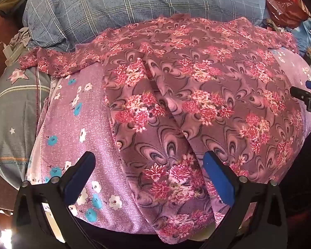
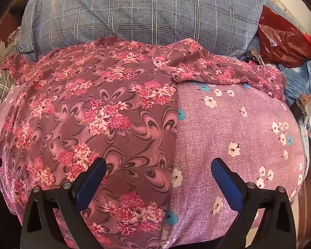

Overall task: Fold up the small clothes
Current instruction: 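Position both grippers open above the mauve floral garment's edge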

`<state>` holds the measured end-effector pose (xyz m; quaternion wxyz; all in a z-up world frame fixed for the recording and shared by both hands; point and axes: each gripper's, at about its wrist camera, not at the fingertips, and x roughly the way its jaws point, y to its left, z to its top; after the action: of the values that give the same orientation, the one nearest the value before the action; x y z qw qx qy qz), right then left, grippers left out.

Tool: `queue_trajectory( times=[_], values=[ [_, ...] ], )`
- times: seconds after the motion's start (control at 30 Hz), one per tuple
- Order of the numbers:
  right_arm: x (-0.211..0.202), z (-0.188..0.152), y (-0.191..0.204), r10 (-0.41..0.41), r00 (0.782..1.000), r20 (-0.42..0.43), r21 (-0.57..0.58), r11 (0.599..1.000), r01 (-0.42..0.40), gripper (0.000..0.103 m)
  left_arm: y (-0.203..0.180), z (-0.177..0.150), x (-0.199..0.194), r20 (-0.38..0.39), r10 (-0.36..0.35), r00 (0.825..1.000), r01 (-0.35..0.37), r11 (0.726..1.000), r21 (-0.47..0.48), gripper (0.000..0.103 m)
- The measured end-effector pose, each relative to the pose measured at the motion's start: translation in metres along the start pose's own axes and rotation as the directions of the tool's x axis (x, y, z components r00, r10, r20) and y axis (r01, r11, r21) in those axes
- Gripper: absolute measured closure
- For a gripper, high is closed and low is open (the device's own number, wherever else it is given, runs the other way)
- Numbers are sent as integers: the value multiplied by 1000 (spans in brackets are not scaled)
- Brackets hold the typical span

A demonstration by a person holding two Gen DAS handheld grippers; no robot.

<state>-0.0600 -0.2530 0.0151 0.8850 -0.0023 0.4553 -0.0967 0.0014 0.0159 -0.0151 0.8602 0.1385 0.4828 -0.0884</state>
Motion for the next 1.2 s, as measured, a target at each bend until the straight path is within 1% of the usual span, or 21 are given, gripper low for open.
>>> queue_trajectory(
  times=[0.33,0.7,0.9,1.03,1.2],
  values=[
    [-4,-1,-10,0,1000,1,14,1000,0,2,3,0,-6,7,6,1000,-5,1000,-4,0],
    [-4,-2,-6,5,1000,6,17,1000,-5,2,1,3,-6,6,-11,1000,11,1000,-5,0],
    [-3,-1,-8,13,1000,23,25,1000,-13,2,-2,3,-6,5,-15,1000,15,1000,2,0],
    [-3,-1,-7,6,1000,12,18,1000,-6,2,-3,3,-7,10,-12,1000,12,1000,7,0],
    [-5,-3,-6,20,999,25,20,1000,-21,2,0,5,-7,14,-12,1000,12,1000,-8,0]
  ],
)
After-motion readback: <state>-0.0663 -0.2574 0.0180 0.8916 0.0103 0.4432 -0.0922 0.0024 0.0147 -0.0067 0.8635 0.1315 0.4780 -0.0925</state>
